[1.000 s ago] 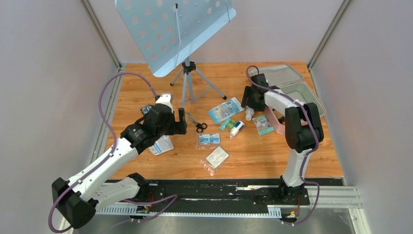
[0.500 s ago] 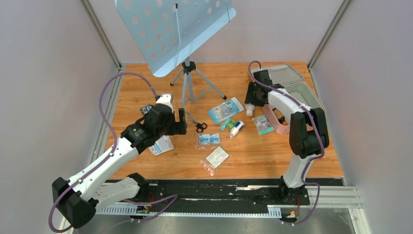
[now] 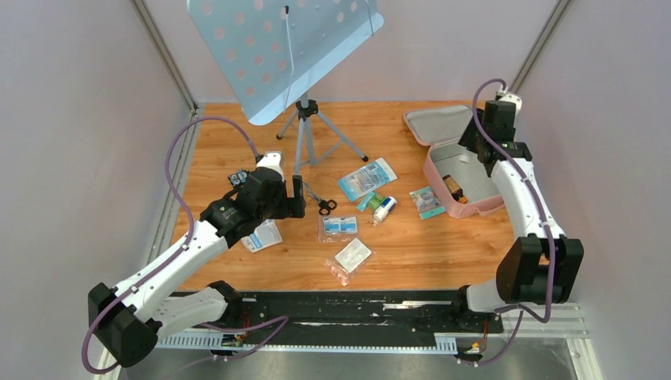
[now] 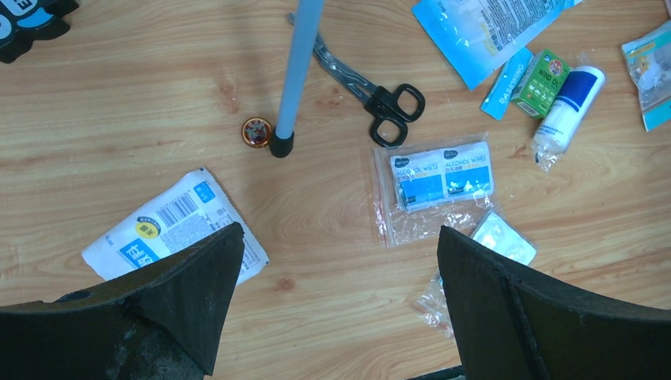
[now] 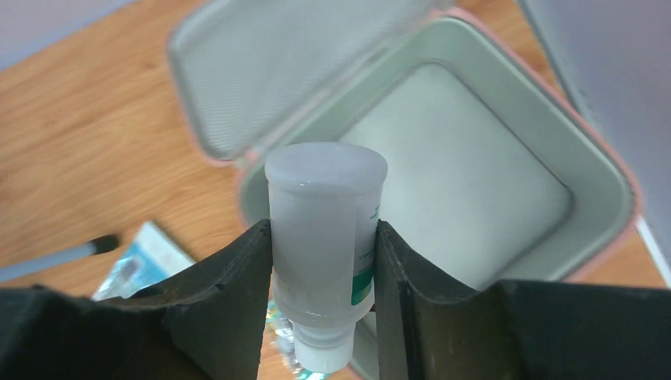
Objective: Organize the medicine kit
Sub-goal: Pick up the pill bottle at the center of the board, then place the pill bottle in the medicine box.
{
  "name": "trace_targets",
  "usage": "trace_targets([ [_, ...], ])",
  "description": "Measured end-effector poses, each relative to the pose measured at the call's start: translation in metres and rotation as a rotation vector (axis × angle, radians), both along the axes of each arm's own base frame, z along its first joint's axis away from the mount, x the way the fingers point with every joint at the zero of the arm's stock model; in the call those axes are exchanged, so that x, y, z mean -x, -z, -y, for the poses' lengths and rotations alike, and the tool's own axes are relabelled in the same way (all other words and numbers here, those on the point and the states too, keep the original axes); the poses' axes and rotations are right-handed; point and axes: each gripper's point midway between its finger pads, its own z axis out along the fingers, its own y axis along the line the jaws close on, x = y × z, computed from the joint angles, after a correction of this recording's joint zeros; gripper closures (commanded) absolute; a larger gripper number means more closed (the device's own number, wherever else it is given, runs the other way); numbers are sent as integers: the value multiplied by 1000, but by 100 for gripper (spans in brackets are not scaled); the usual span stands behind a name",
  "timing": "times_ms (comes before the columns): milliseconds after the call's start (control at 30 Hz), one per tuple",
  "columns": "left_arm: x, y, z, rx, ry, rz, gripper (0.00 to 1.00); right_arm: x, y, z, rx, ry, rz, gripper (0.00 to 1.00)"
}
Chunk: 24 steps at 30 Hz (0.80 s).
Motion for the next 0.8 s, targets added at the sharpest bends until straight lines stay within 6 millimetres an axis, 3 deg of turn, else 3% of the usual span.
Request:
trace_targets([
  [100, 0, 0, 0, 0, 1, 0, 0, 5, 27, 37, 39, 91, -73, 57],
  [200, 0, 0, 0, 2, 2, 1, 0, 3, 54, 52, 93, 125, -152, 52],
  [233, 0, -1, 0, 3, 2, 1, 0, 2, 64, 54, 111, 130, -179, 47],
  [367, 1, -2, 0, 6, 2, 5, 0, 0, 101, 62, 158, 139, -282, 13],
  [433, 2, -3, -1, 7, 1, 7, 0, 0, 112, 65, 174, 143, -312, 5],
  [633, 3, -7, -2, 15, 1, 18, 0, 1, 103, 65, 180, 144, -295, 5],
  [733, 3, -7, -2, 15, 2, 17, 0, 3, 73, 51, 142, 109, -212, 8],
  [800, 3, -7, -2, 16, 2, 17, 0, 10, 48, 30, 117, 59, -137, 10],
])
